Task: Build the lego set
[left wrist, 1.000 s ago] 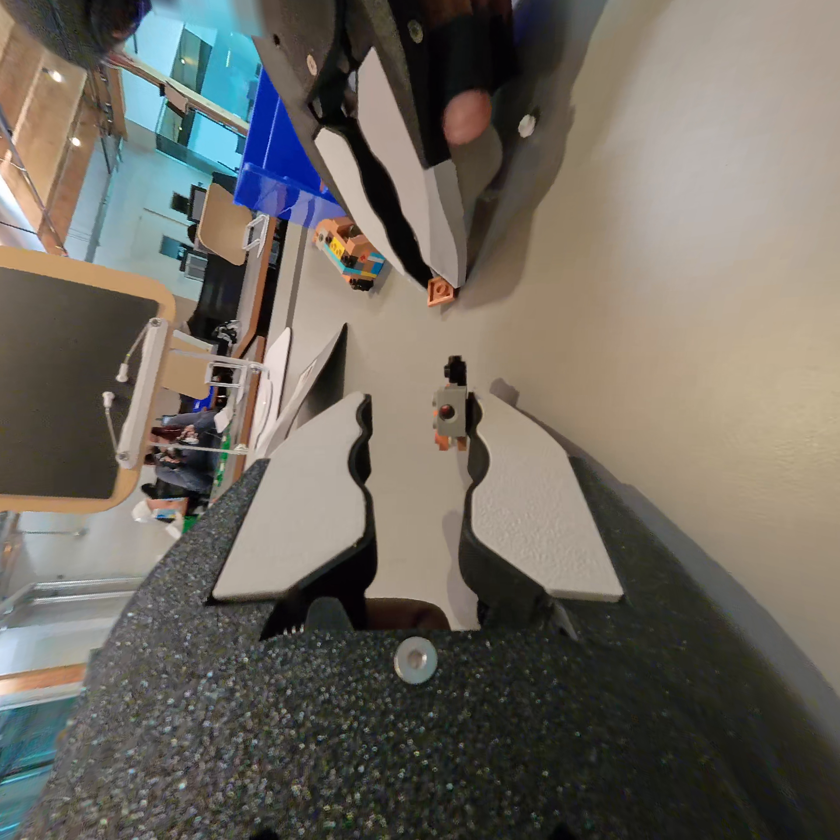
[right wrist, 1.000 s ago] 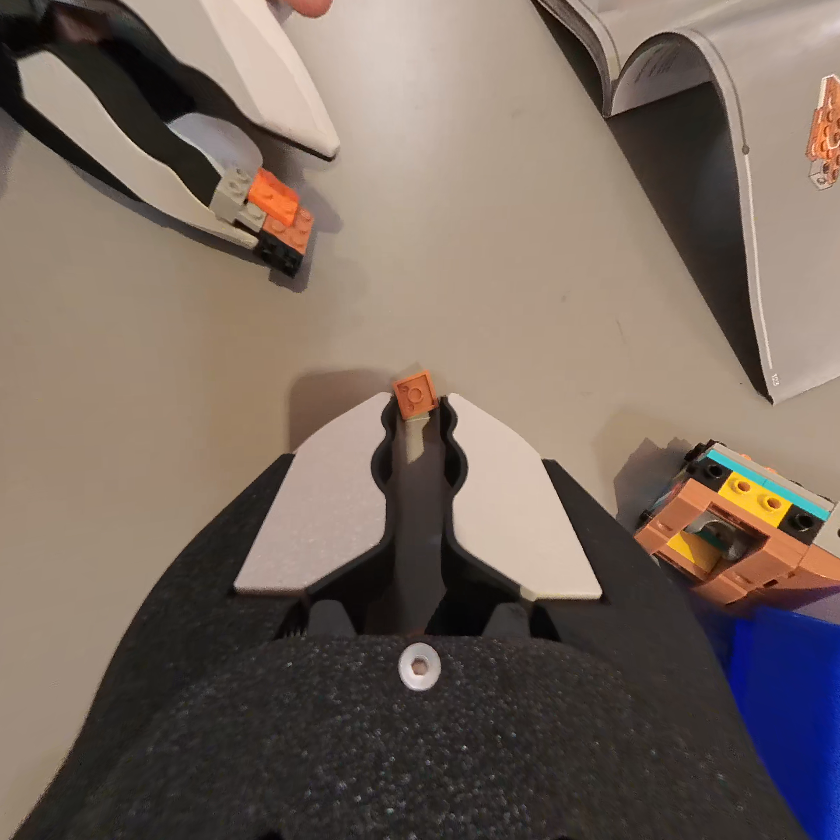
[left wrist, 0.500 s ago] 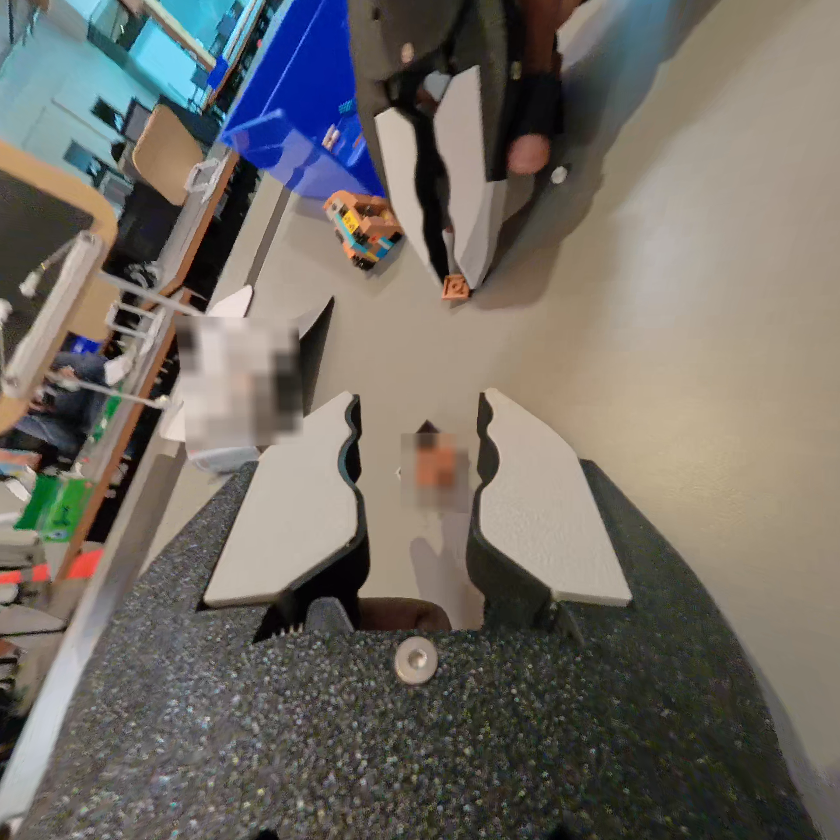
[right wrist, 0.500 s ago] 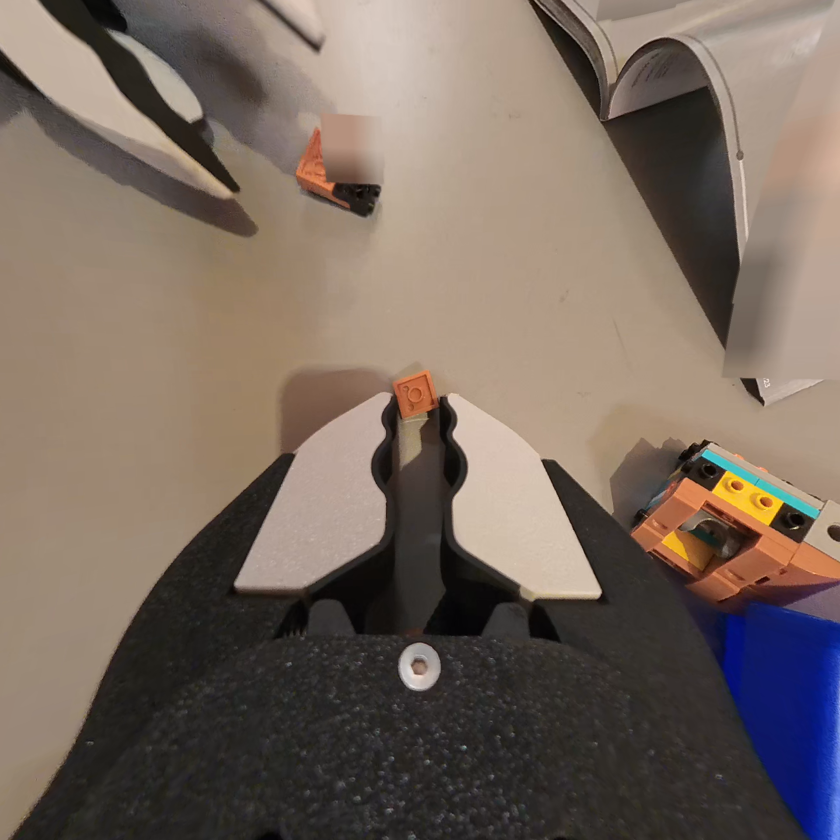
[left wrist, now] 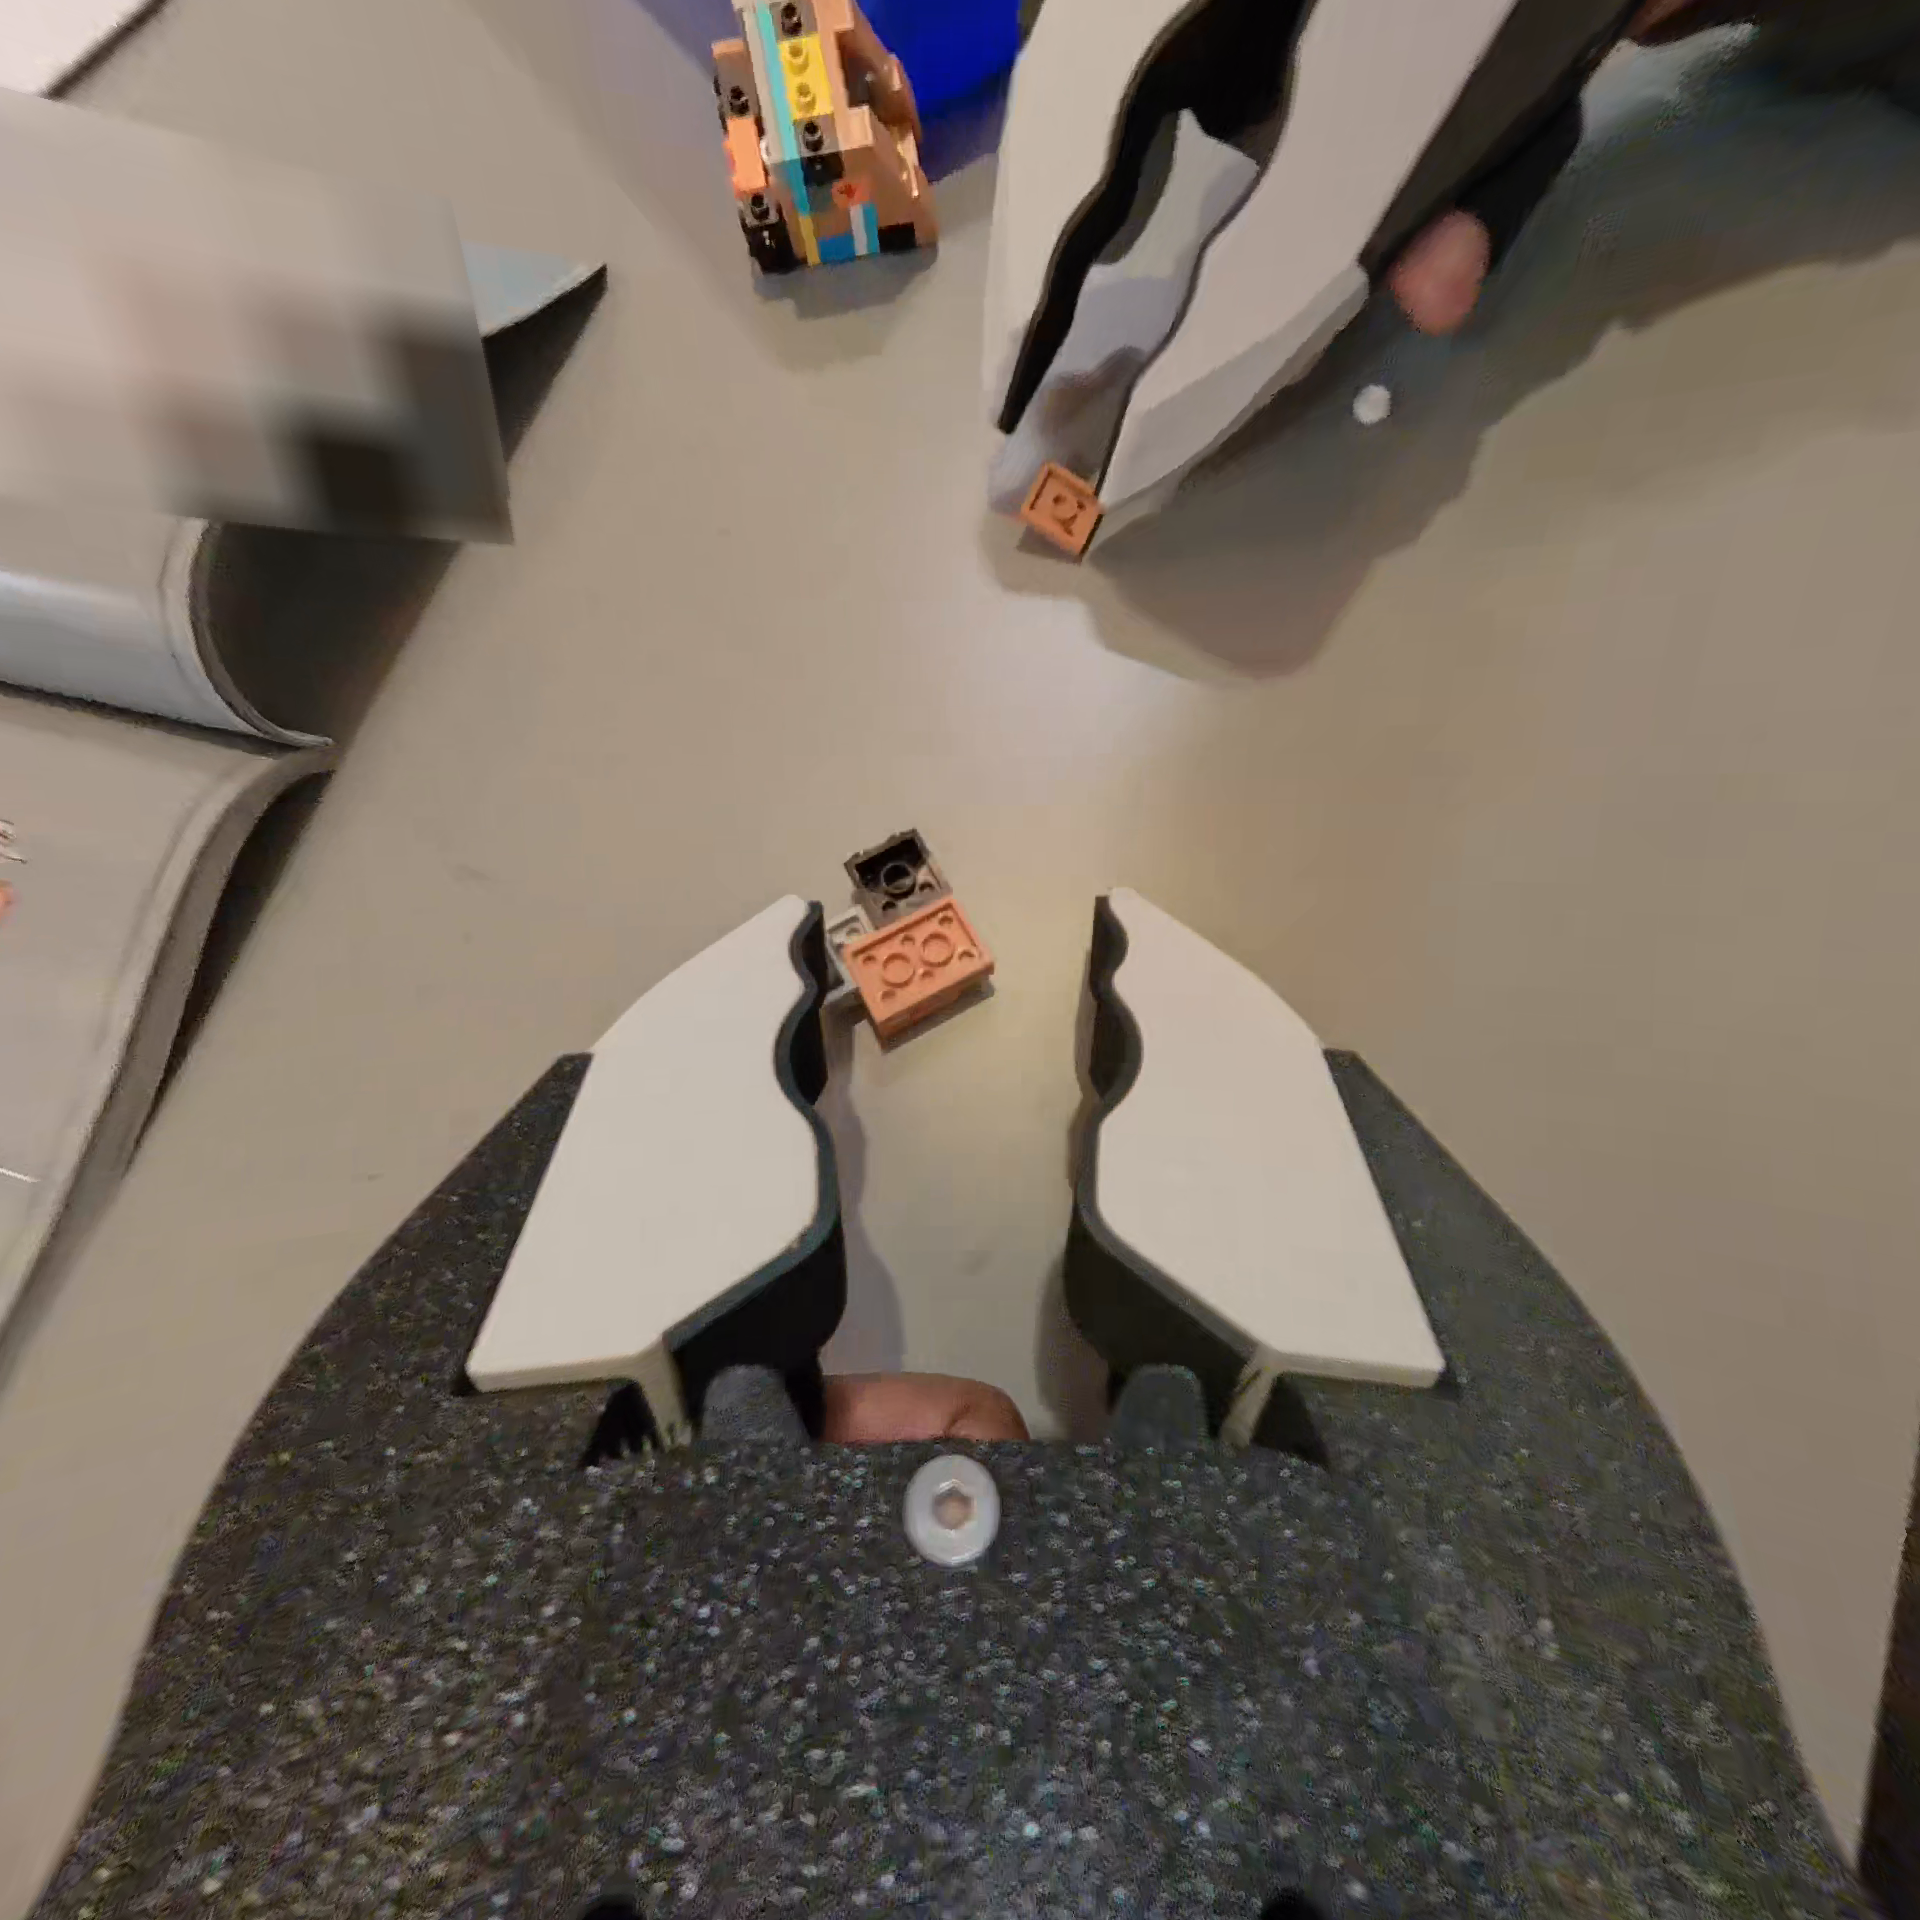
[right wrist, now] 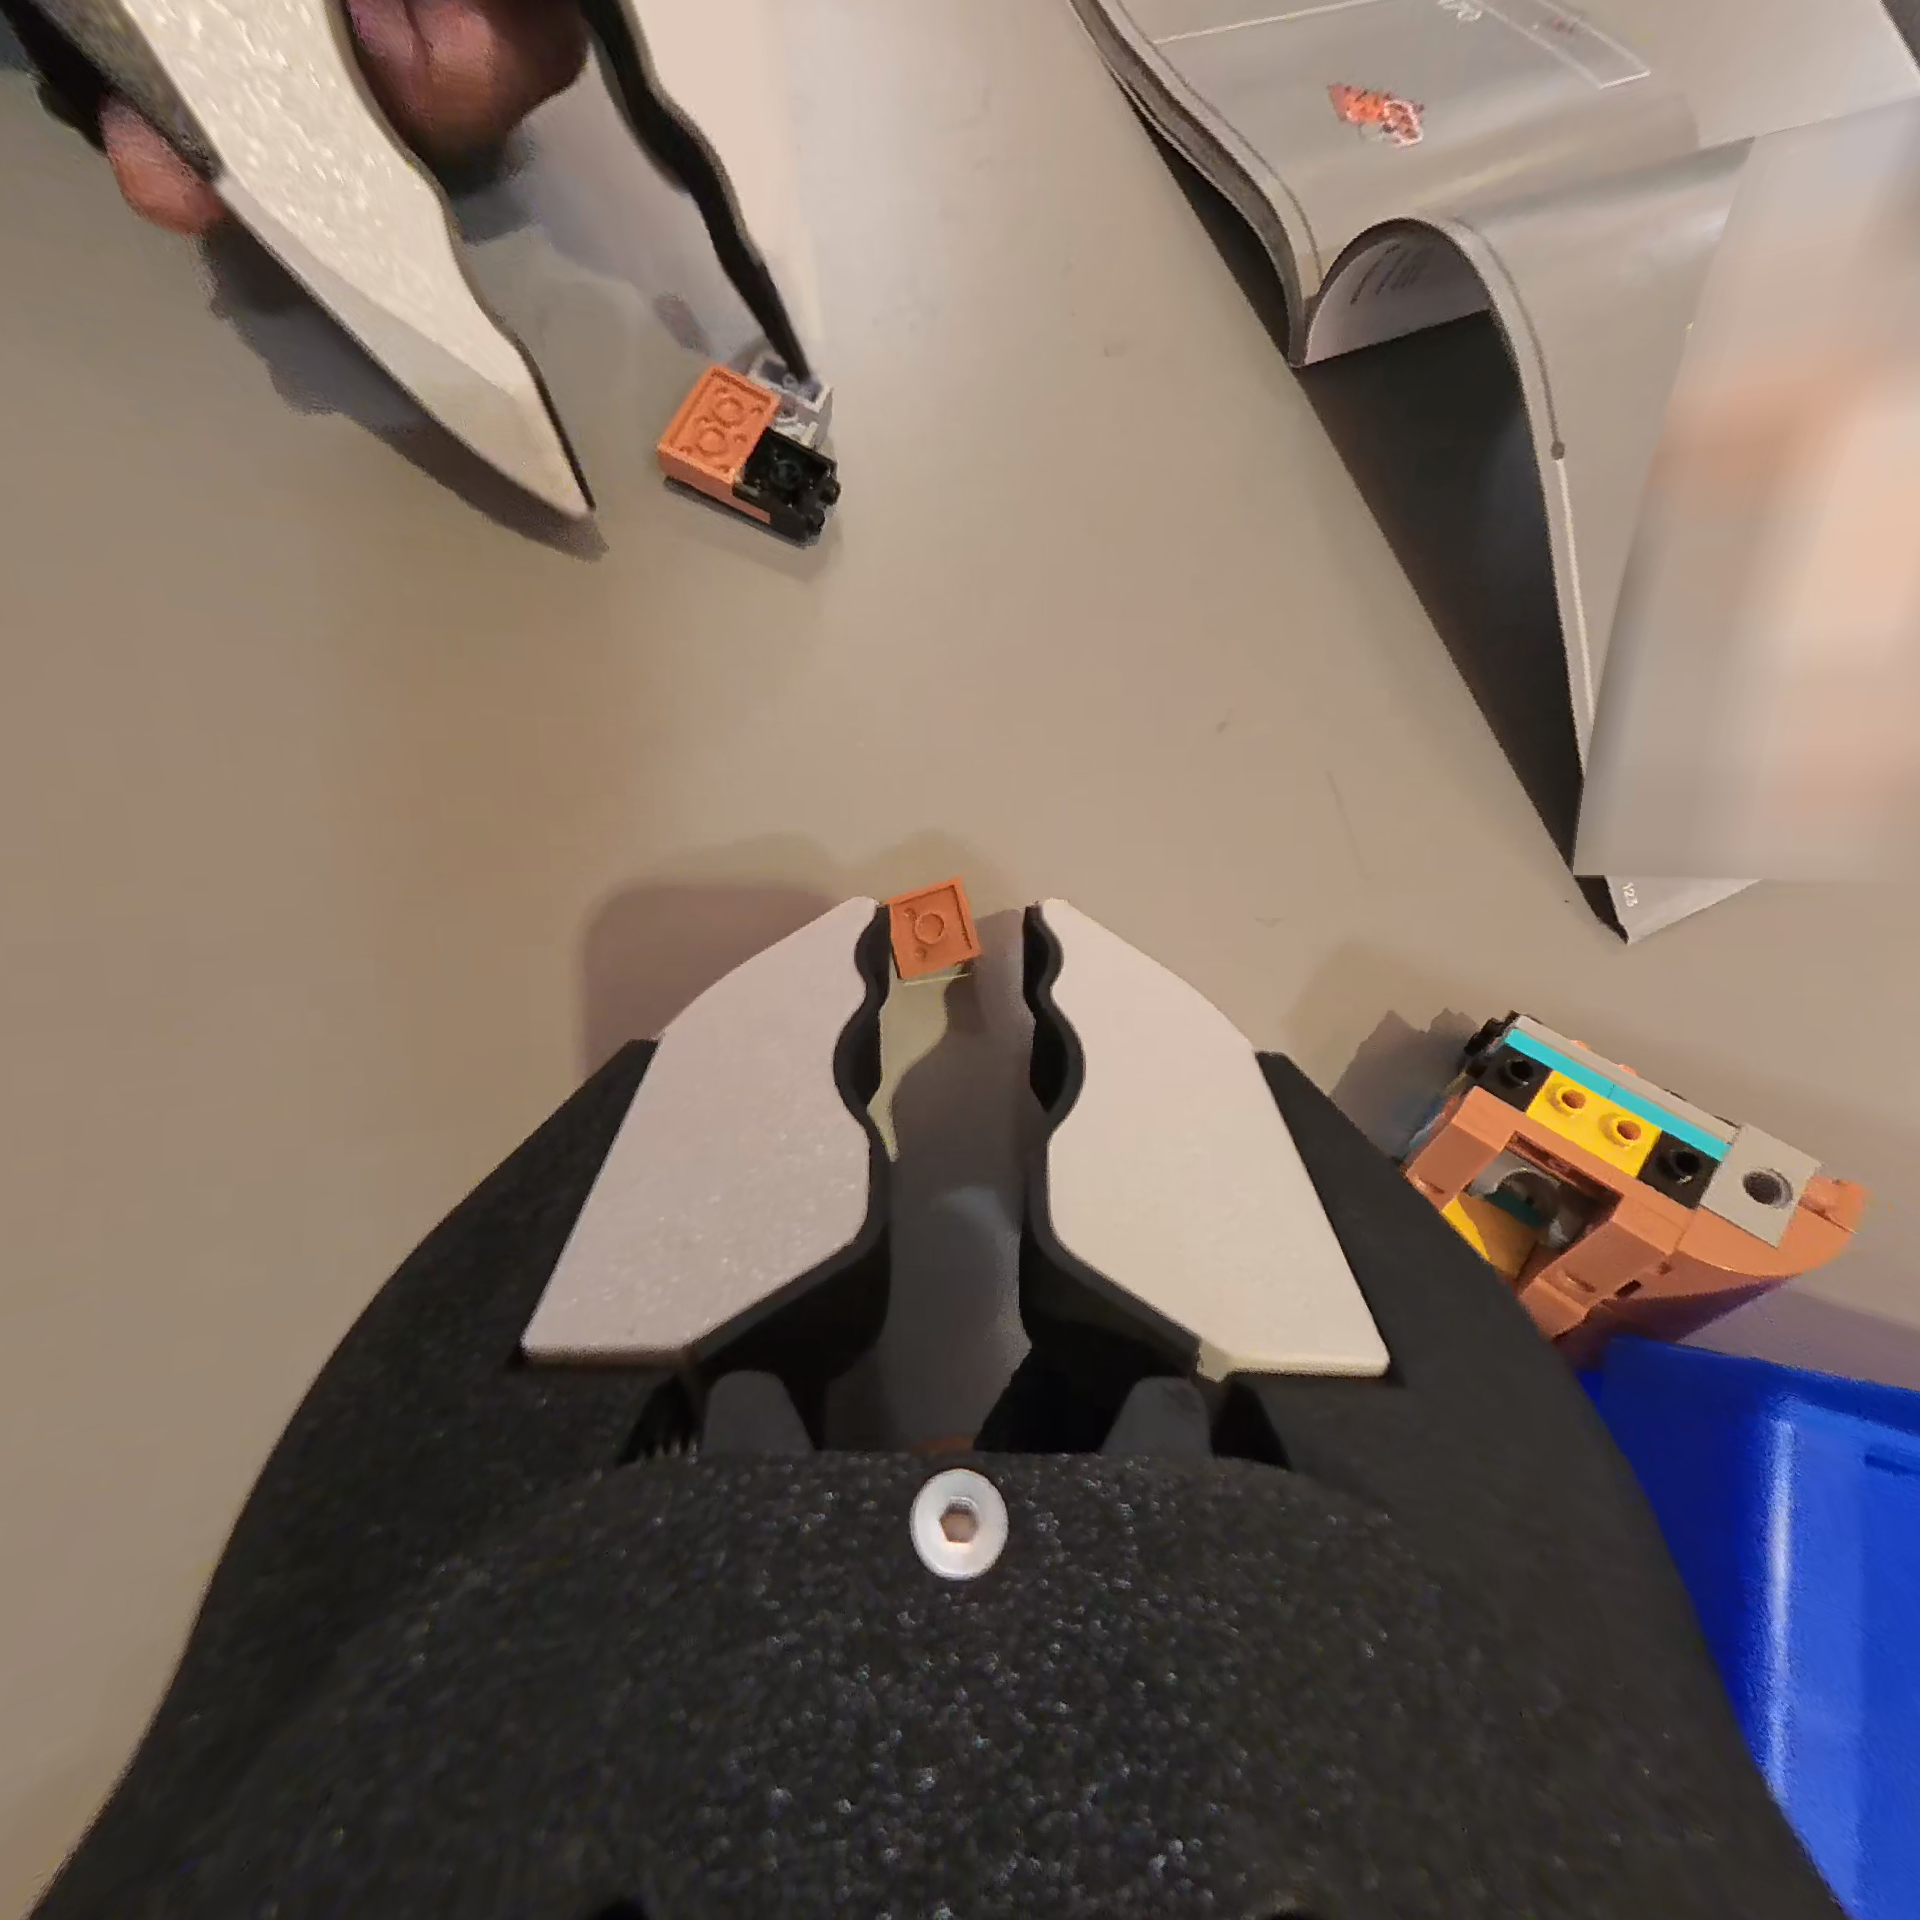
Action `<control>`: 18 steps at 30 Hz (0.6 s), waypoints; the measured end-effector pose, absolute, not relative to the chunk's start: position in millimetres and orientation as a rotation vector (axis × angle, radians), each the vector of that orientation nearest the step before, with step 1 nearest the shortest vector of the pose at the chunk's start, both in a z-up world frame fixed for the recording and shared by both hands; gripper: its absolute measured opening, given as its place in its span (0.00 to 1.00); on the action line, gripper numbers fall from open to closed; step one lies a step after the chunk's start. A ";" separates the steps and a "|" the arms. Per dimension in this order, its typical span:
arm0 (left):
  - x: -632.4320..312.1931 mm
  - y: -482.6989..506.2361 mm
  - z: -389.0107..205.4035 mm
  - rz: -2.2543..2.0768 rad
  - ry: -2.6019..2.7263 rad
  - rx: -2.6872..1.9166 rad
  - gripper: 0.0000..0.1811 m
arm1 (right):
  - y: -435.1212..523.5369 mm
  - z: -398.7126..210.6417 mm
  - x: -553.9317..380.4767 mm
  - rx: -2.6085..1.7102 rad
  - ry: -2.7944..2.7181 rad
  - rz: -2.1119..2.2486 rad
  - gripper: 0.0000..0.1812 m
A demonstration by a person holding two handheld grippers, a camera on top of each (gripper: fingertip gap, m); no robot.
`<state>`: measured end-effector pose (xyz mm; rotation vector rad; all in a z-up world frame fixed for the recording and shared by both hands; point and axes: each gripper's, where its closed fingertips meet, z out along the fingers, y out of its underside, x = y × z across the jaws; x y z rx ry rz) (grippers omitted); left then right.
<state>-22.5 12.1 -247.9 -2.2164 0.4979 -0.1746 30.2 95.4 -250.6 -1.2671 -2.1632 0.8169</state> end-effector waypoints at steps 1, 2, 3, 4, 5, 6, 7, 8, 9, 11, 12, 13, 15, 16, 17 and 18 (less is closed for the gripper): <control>-21.1 14.7 -249.0 -0.188 0.464 -2.226 0.27 | 95.5 -248.9 30.5 -1.270 -2.155 0.819 0.14; -20.7 16.4 -250.4 -0.187 0.436 -2.242 0.27 | 95.2 -247.1 31.0 -1.273 -2.145 0.822 0.14; -20.7 18.0 -251.3 -0.179 0.406 -2.258 0.27 | 94.6 -245.0 31.5 -1.276 -2.133 0.824 0.14; -20.0 19.3 -252.3 -0.172 0.383 -2.269 0.26 | 93.6 -242.7 31.9 -1.278 -2.121 0.826 0.14; -20.6 20.5 -254.1 -0.147 0.363 -2.284 0.26 | 92.4 -240.3 32.2 -1.277 -2.107 0.828 0.14; -23.1 21.3 -257.2 -0.099 0.348 -2.304 0.25 | 90.7 -238.0 32.5 -1.274 -2.093 0.829 0.13; -26.5 22.3 -259.4 -0.041 0.335 -2.318 0.24 | 88.8 -235.8 32.8 -1.270 -2.080 0.830 0.13; -27.0 23.9 -258.2 -0.018 0.316 -2.310 0.20 | 86.7 -234.0 32.8 -1.267 -2.067 0.833 0.13; -24.8 24.5 -257.3 -0.012 0.324 -2.301 0.16 | 84.4 -232.4 32.7 -1.265 -2.057 0.837 0.13; -21.3 24.7 -255.5 0.014 0.354 -2.275 0.10 | 79.1 -229.7 32.2 -1.260 -2.042 0.857 0.13; -21.7 24.9 -254.6 0.036 0.358 -2.265 0.10 | 76.3 -229.0 32.0 -1.258 -2.042 0.867 0.13; -21.2 24.9 -253.7 0.050 0.368 -2.253 0.09 | 73.9 -228.8 31.6 -1.257 -2.044 0.873 0.13; -19.8 24.0 -252.3 0.069 0.393 -2.233 0.09 | 70.0 -229.7 30.9 -1.255 -2.055 0.879 0.13; -18.7 23.7 -251.5 0.077 0.410 -2.223 0.09 | 68.2 -230.5 30.6 -1.255 -2.062 0.885 0.13; -17.4 23.4 -250.1 0.085 0.428 -2.206 0.09 | 66.6 -231.0 30.2 -1.257 -2.067 0.892 0.13; -16.3 23.4 -248.1 0.095 0.444 -2.188 0.09 | 65.0 -231.4 29.8 -1.258 -2.071 0.901 0.13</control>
